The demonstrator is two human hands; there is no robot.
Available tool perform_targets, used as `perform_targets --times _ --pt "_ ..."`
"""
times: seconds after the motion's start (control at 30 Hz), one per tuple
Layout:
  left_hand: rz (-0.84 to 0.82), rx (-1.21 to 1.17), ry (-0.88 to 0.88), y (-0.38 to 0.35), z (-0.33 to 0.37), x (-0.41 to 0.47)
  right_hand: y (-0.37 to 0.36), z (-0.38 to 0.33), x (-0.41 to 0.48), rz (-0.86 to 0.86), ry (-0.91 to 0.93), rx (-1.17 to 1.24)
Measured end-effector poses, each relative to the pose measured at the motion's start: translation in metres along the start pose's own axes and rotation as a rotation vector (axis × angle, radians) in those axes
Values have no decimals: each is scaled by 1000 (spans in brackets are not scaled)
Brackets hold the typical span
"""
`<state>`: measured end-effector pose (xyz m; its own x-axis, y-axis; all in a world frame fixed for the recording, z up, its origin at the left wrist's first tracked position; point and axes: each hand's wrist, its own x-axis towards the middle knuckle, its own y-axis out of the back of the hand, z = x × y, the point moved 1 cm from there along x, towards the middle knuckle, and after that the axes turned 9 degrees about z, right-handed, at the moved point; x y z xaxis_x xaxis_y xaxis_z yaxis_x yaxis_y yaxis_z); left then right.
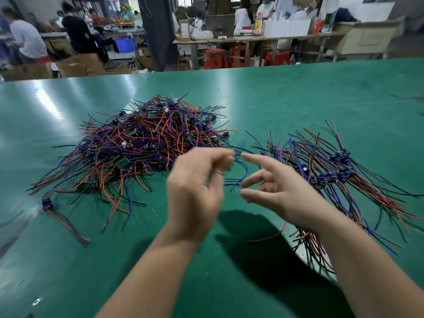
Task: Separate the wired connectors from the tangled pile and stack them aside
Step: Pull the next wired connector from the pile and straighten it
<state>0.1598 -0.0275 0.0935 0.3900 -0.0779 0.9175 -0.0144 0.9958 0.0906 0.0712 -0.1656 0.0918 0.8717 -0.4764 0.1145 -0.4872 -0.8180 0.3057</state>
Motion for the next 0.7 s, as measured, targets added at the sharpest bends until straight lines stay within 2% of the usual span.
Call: perform_targets --times 0.13,0.23,0.3,0.37,0.47,0.53,0.6,0.7 --pt "-281 -135 -215 -17 33 -26 -8 -4 -4 16 148 19" --pt "-268 -178 -139 -17 33 -20 -2 -9 -2 115 90 320" --pt "-186 -70 19 -12 22 -10 6 -12 0 188 -12 556" --pt "-188 -5 303 -8 7 -3 15 -14 1 225 -93 702" --pt "-377 -192 807 -9 -7 3 24 -17 2 248 -158 835" --pt "-458 -402 1034 -9 -7 6 25 -19 3 261 -182 894" --pt "-499 -528 1093 -8 -2 8 26 -20 3 246 -191 950" --pt "-503 -629 1034 -7 6 6 25 -18 3 234 -204 986"
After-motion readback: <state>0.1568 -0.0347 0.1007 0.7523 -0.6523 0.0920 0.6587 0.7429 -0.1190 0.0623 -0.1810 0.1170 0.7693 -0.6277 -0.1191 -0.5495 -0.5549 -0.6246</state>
